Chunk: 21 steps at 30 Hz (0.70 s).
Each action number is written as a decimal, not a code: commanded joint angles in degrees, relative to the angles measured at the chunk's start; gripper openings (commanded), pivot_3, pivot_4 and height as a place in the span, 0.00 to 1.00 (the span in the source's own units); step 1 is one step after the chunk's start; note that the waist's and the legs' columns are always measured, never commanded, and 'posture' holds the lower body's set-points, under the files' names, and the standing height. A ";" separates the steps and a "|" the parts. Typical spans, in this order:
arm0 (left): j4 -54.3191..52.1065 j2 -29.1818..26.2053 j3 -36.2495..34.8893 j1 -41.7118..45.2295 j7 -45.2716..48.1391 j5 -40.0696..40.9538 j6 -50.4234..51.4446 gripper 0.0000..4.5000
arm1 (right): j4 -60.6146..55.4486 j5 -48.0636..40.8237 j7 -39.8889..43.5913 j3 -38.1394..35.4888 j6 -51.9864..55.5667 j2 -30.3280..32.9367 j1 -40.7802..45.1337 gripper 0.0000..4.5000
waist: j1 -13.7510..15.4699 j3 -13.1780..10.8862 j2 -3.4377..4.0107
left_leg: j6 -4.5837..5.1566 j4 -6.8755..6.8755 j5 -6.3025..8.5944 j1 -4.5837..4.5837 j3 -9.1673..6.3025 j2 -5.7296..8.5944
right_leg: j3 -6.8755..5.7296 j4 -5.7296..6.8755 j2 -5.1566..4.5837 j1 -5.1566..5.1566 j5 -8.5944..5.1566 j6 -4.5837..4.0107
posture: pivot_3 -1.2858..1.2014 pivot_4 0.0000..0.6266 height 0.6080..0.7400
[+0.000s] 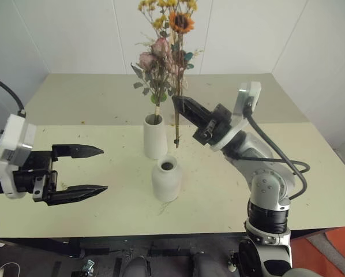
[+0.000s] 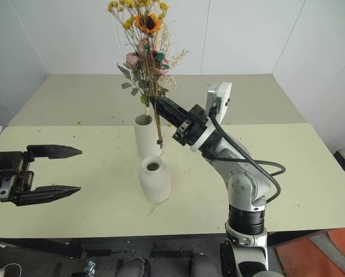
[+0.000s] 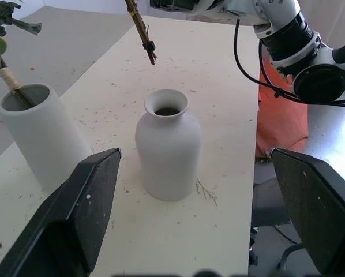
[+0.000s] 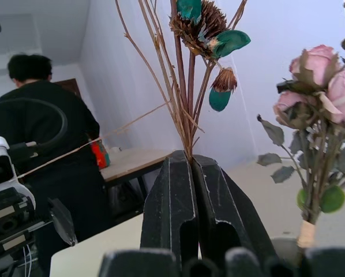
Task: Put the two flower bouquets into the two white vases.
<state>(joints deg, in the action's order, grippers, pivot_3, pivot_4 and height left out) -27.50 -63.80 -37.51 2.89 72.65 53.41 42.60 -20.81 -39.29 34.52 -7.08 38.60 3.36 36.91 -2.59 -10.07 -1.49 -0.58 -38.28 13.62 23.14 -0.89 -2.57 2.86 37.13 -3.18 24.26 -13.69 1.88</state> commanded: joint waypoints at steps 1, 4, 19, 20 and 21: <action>-0.72 -1.05 -2.72 -0.51 -0.08 0.52 0.24 1.00 | 0.42 0.39 0.93 2.56 -4.29 -0.41 -1.00 0.01 | 0.01 0.00 0.00 | 0.00 0.00 0.00 0.00 0.00 0.00 | 0.00 0.00 0.00 0.00 0.00 0.00 | 0.52 0.24 1.00; -0.66 -1.19 -2.91 -0.73 -0.01 0.57 0.23 1.00 | 1.13 1.02 2.09 5.00 -6.45 -0.10 -2.64 0.01 | 0.05 0.00 0.00 | 0.00 0.00 0.00 0.02 0.00 0.00 | 0.00 0.00 0.00 0.01 -0.01 -0.01 | 0.52 0.24 1.00; 1.15 -2.98 -1.04 1.22 0.57 -0.01 -0.94 1.00 | 1.97 2.93 8.70 10.29 -12.68 4.99 -11.19 0.32 | 0.06 0.00 0.00 | -0.01 0.01 0.00 0.00 0.01 0.00 | 0.00 0.00 0.01 0.00 -0.02 -0.03 | 0.52 0.24 1.00; 1.25 -3.05 -0.91 1.39 0.68 -0.11 -1.03 1.00 | 1.62 2.82 9.13 10.18 -13.09 5.61 -11.70 0.39 | 0.07 0.00 0.00 | -0.01 0.01 0.00 0.00 0.02 0.00 | 0.00 0.00 0.01 0.00 -0.02 -0.03 | 0.52 0.24 1.00; 1.35 -3.09 -0.80 1.55 0.80 -0.21 -1.10 1.00 | 1.26 2.59 9.55 9.95 -13.26 6.24 -12.15 0.47 | 0.07 0.00 0.00 | -0.01 0.01 0.00 0.00 0.02 0.00 | 0.00 0.00 0.01 0.01 -0.02 -0.03 | 0.52 0.24 1.00</action>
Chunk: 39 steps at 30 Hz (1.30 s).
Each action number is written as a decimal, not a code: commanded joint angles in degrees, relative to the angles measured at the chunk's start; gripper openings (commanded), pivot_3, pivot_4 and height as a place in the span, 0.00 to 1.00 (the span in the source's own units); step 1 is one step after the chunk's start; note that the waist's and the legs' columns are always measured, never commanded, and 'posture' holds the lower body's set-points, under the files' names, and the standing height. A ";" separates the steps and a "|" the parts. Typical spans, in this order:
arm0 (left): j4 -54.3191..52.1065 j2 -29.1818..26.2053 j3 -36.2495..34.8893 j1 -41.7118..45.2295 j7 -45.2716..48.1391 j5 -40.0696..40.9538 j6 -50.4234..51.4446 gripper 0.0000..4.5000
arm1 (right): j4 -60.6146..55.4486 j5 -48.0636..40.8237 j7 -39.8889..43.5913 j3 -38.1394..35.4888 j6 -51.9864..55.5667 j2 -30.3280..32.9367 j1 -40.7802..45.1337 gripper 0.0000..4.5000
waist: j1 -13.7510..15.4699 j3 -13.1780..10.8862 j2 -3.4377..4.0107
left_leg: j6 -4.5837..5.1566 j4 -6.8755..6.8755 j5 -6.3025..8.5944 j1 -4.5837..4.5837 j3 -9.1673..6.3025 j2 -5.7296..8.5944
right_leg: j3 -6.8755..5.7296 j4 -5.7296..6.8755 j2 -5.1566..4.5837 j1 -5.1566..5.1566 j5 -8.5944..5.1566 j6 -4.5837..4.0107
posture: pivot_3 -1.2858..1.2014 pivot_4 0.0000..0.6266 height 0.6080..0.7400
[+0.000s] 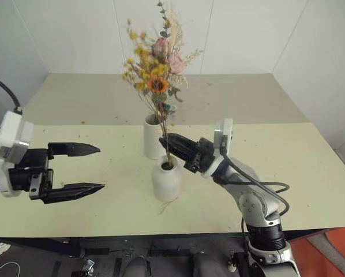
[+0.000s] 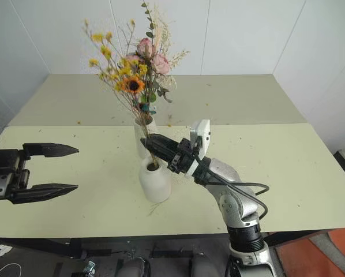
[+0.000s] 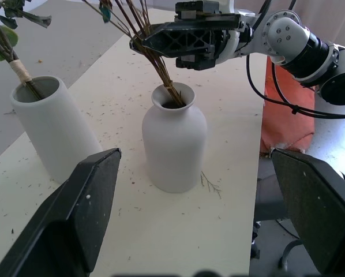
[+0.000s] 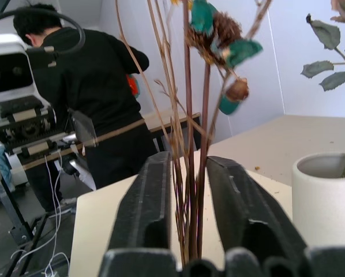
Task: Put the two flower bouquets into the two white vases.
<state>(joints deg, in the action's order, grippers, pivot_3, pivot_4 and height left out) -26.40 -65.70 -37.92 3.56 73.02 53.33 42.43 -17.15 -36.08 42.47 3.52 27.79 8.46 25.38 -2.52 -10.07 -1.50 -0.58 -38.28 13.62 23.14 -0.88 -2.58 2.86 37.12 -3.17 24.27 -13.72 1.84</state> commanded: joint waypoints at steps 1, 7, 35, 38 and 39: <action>0.36 -1.23 -0.22 1.05 0.50 -0.20 -0.95 1.00 | -2.80 -0.86 1.95 -0.93 -2.44 1.84 -0.94 0.54 | 0.01 0.00 0.00 | 0.00 0.00 0.00 0.00 0.00 0.00 | 0.00 0.00 0.00 0.00 0.00 0.00 | 0.52 0.24 1.00; 1.20 -1.67 1.35 2.57 0.79 -0.55 -1.21 1.00 | -5.47 -2.32 5.78 -3.27 -2.18 9.35 -3.01 0.97 | 0.19 0.00 -0.01 | 0.00 0.00 0.00 0.01 0.00 0.01 | 0.00 -0.01 0.00 -0.01 0.00 0.00 | 0.52 0.24 1.00; 4.98 -0.63 4.52 4.23 2.34 -3.07 -4.31 1.00 | 3.16 -3.51 19.39 -22.86 -1.74 40.49 -7.99 0.99 | 0.26 0.01 -0.02 | 0.00 -0.01 0.00 -0.02 0.08 0.01 | 0.05 -0.02 0.00 -0.05 -0.01 0.00 | 0.52 0.24 1.00; 5.06 -0.52 4.86 4.33 2.26 -3.07 -4.52 1.00 | 3.04 -3.59 19.39 -22.92 -1.63 40.75 -8.13 0.99 | 0.30 0.01 -0.02 | 0.00 -0.01 0.00 -0.02 0.08 0.01 | 0.06 -0.02 0.00 -0.05 -0.01 0.00 | 0.52 0.24 1.00; 5.03 -0.47 4.93 4.29 2.25 -3.03 -4.57 1.00 | 3.03 -3.58 19.41 -22.93 -1.66 40.81 -8.19 0.99 | 0.30 0.01 -0.02 | 0.00 -0.01 0.00 -0.02 0.08 0.01 | 0.06 -0.02 0.00 -0.05 -0.01 0.00 | 0.52 0.24 1.00</action>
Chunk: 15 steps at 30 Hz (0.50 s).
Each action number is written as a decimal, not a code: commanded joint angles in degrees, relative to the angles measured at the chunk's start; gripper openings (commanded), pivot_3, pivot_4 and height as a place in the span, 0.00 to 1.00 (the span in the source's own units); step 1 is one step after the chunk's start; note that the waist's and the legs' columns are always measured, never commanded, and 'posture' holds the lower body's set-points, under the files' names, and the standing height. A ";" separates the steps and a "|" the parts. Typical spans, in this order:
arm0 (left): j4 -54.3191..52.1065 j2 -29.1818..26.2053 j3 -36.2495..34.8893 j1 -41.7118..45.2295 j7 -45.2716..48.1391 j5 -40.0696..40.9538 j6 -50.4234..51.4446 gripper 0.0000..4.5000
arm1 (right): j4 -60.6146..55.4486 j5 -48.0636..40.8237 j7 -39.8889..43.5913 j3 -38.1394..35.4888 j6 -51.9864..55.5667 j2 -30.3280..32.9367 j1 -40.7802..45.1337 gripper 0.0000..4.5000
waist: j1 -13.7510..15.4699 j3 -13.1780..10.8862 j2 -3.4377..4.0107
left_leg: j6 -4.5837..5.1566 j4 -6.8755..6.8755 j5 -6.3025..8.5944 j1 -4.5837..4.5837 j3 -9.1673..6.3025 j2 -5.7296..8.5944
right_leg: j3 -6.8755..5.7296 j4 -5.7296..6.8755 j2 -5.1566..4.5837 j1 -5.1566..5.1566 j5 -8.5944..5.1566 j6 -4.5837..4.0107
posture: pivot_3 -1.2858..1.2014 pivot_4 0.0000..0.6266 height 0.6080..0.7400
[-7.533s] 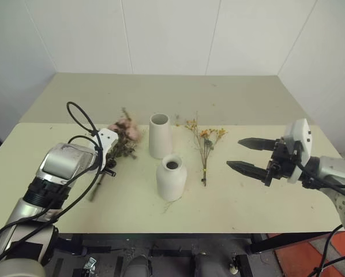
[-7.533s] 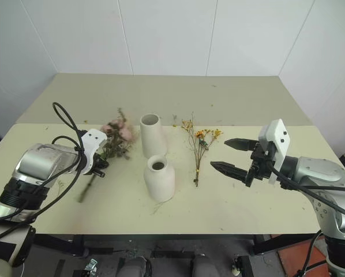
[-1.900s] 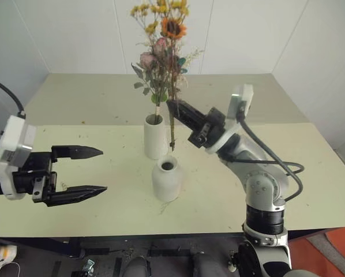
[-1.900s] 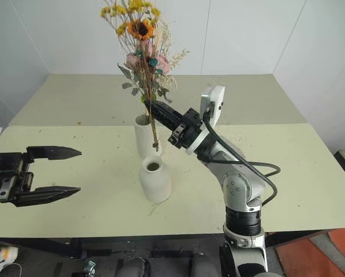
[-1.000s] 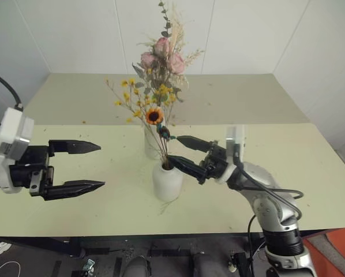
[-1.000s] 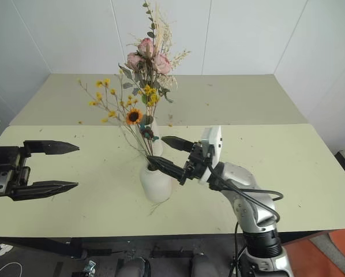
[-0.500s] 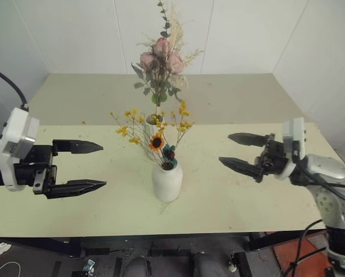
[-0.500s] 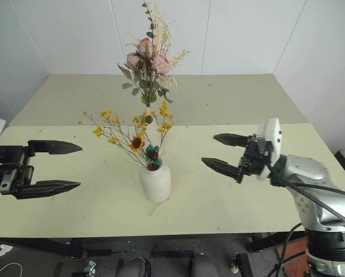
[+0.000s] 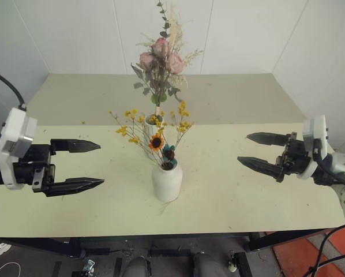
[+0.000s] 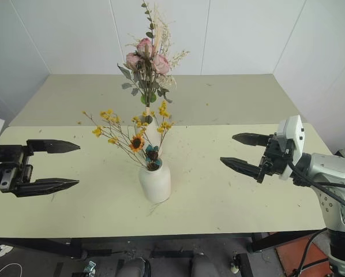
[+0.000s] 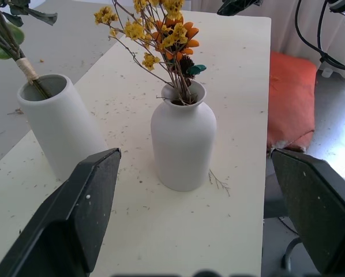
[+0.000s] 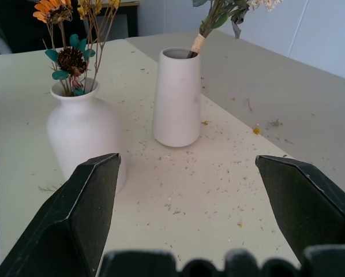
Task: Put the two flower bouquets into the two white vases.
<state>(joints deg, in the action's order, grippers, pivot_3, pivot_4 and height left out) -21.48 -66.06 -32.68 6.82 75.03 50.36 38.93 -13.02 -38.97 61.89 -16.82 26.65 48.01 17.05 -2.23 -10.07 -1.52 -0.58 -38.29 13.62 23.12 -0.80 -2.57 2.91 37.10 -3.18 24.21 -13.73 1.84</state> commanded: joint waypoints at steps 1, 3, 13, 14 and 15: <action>0.08 -0.05 -0.24 0.98 0.18 -0.02 -1.10 1.00 | -1.08 -0.72 -0.03 -2.59 -0.49 1.29 0.13 0.99 | 0.01 0.00 0.00 | 0.00 0.00 0.00 0.00 0.00 0.00 | 0.00 0.00 0.00 0.00 0.00 0.00 | 0.52 0.24 1.00; -0.08 0.10 -0.16 0.87 -0.02 0.00 -1.08 1.00 | -0.95 -0.62 -0.05 -2.57 -0.53 1.35 0.11 0.99 | 0.01 0.00 0.00 | 0.00 0.00 0.00 0.00 0.00 0.00 | 0.00 0.00 0.00 0.00 0.00 0.00 | 0.52 0.24 1.00; -0.31 1.37 0.93 0.59 -2.95 -1.32 -0.75 1.00 | 0.28 0.43 -0.31 -1.07 -0.85 1.19 1.06 0.99 | 0.03 0.00 0.00 | 0.00 0.00 0.00 -0.01 0.00 0.00 | 0.00 0.01 0.00 -0.01 0.00 0.00 | 0.52 0.24 1.00; -0.08 1.46 1.05 0.82 -3.50 -1.25 -0.50 1.00 | 0.57 0.58 -0.30 -0.89 -0.86 1.15 1.42 0.99 | 0.02 0.00 0.00 | 0.00 0.00 0.00 -0.01 0.00 0.00 | 0.00 0.00 0.00 -0.01 0.00 0.00 | 0.52 0.24 1.00; 0.17 1.47 1.19 1.09 -4.15 -1.11 -0.09 1.00 | 1.01 0.72 -0.19 -0.78 -1.00 1.11 1.82 0.99 | 0.01 0.00 0.00 | 0.00 0.00 0.00 -0.01 0.00 0.00 | 0.00 0.00 0.00 -0.01 0.00 0.00 | 0.52 0.24 1.00</action>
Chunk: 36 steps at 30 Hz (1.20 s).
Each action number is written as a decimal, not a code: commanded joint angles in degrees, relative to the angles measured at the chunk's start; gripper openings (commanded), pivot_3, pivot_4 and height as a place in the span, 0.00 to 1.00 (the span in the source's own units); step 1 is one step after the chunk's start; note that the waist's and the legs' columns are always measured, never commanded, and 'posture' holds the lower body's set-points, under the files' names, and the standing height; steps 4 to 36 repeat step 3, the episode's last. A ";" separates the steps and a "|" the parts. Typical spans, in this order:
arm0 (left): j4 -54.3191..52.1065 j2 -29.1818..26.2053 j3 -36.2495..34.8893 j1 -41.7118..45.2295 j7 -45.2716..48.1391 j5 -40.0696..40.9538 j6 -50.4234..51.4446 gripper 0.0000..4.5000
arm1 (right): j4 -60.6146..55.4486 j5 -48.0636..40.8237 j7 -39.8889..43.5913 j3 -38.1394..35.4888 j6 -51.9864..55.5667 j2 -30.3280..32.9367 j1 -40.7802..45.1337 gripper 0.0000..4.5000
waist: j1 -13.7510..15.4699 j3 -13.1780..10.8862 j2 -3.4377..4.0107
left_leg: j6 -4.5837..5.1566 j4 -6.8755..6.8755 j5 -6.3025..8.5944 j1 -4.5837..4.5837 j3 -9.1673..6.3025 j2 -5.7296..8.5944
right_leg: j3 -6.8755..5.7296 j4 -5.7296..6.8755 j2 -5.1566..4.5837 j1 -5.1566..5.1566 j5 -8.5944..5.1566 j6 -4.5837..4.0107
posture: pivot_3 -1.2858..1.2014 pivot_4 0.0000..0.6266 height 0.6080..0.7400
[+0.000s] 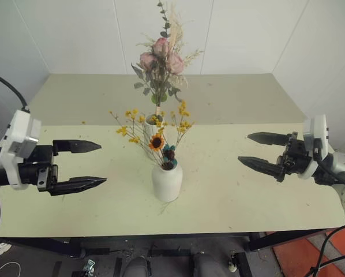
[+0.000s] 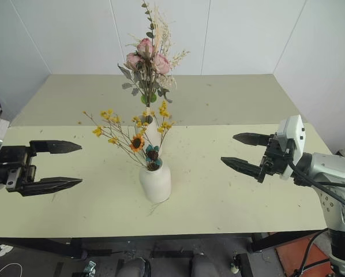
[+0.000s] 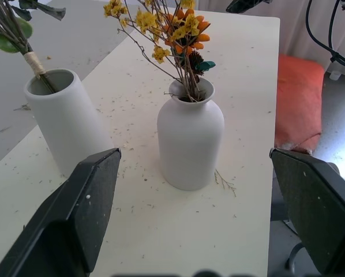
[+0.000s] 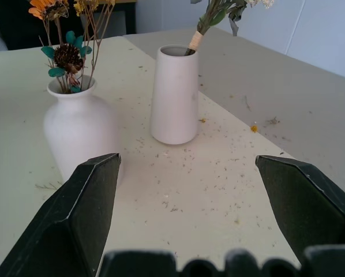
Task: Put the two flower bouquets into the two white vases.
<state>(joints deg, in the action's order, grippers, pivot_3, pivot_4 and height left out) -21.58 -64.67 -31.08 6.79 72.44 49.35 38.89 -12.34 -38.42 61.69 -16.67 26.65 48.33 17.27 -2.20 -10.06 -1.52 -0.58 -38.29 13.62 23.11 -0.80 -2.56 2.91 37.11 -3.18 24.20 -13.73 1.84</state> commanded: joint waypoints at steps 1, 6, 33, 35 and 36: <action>0.59 0.20 -0.24 1.54 -2.25 -0.04 0.11 1.00 | 0.85 0.31 0.10 -0.77 -1.18 0.68 2.04 0.99 | -0.01 0.00 0.00 | 0.00 0.00 0.00 0.00 0.00 0.00 | 0.00 0.00 0.00 0.00 0.00 0.00 | 0.52 0.24 1.00; 1.05 0.21 -0.03 2.45 -4.60 0.49 1.46 1.00 | 1.68 0.91 -0.06 -0.38 -1.91 0.13 2.38 0.99 | 0.00 0.00 0.00 | 0.00 0.00 0.00 -0.01 0.00 0.00 | 0.00 0.01 0.00 0.00 0.00 0.00 | 0.52 0.24 1.00; 1.05 0.21 -0.03 2.45 -4.60 0.49 1.46 1.00 | 1.68 0.91 -0.06 -0.38 -1.91 0.13 2.38 0.99 | 0.00 0.00 0.00 | 0.00 0.00 0.00 -0.01 0.00 0.00 | 0.00 0.01 0.00 0.00 0.00 0.00 | 0.52 0.24 1.00; 1.05 0.21 -0.03 2.45 -4.60 0.49 1.46 1.00 | 1.68 0.91 -0.06 -0.38 -1.91 0.13 2.38 0.99 | 0.00 0.00 0.00 | 0.00 0.00 0.00 -0.01 0.00 0.00 | 0.00 0.01 0.00 0.00 0.00 0.00 | 0.52 0.24 1.00; 1.05 0.21 -0.03 2.45 -4.60 0.49 1.46 1.00 | 1.68 0.91 -0.06 -0.38 -1.91 0.13 2.38 0.99 | 0.00 0.00 0.00 | 0.00 0.00 0.00 -0.01 0.00 0.00 | 0.00 0.01 0.00 0.00 0.00 0.00 | 0.52 0.24 1.00</action>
